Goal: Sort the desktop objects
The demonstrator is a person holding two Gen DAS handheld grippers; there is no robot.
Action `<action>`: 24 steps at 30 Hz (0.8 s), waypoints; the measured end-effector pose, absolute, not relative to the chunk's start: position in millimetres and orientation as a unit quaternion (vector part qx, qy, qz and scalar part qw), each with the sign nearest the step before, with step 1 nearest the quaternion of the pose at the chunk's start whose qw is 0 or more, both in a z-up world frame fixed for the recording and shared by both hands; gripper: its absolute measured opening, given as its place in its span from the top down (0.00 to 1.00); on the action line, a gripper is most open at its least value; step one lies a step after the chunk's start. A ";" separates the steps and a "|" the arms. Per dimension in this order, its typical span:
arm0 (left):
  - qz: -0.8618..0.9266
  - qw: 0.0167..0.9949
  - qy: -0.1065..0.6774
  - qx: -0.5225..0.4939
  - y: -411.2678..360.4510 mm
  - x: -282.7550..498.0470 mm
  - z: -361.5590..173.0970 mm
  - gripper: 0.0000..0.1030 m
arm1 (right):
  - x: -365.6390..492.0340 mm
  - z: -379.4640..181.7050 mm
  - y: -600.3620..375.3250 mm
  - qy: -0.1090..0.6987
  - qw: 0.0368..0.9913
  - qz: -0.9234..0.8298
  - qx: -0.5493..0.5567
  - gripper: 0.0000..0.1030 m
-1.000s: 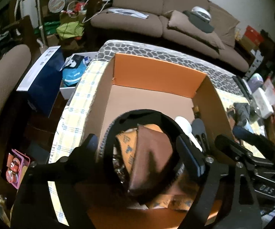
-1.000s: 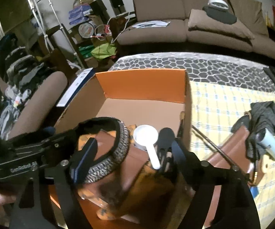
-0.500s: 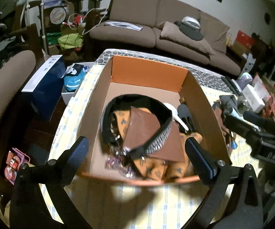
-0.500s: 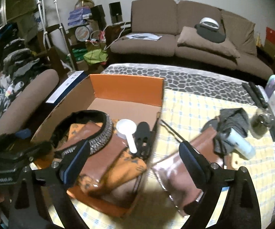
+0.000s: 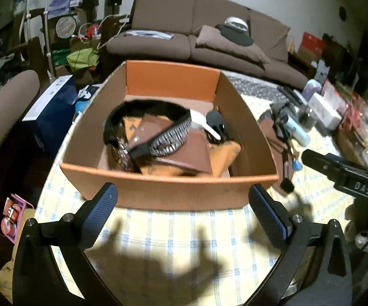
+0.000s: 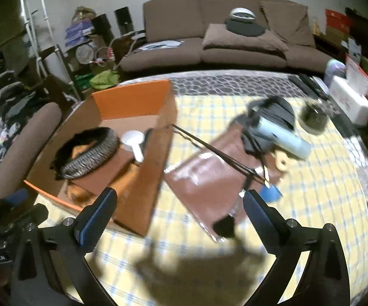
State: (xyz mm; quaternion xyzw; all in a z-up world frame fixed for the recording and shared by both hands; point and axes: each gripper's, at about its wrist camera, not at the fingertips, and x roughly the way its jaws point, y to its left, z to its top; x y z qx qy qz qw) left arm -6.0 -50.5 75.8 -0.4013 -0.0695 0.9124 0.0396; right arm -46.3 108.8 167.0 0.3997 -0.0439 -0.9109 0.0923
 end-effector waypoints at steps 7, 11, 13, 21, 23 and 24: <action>0.907 0.033 -0.032 -0.420 -21.9 -0.7 50.5 0.00 | -29.1 142.9 126.7 -0.050 0.064 -0.907 0.414 0.02; 0.904 0.031 -0.035 -0.425 -11.5 -1.1 39.2 0.00 | -21.6 127.7 130.9 -0.045 0.050 -0.903 0.425 0.02; 0.901 0.021 -0.045 -0.431 -9.2 -2.4 29.2 0.00 | -19.7 118.3 132.9 -0.046 0.045 -0.899 0.433 0.02; 0.894 0.009 -0.049 -0.445 -0.8 -9.7 3.2 0.00 | -16.4 89.2 144.4 -0.039 0.016 -0.892 0.450 0.02; 0.894 0.004 -0.047 -0.446 -0.2 -11.5 -0.5 0.00 | -16.7 84.2 147.3 -0.033 0.009 -0.891 0.453 0.02; 0.893 0.003 -0.047 -0.448 -0.1 -12.9 -2.8 0.00 | -16.9 81.7 148.8 -0.031 0.007 -0.890 0.455 0.02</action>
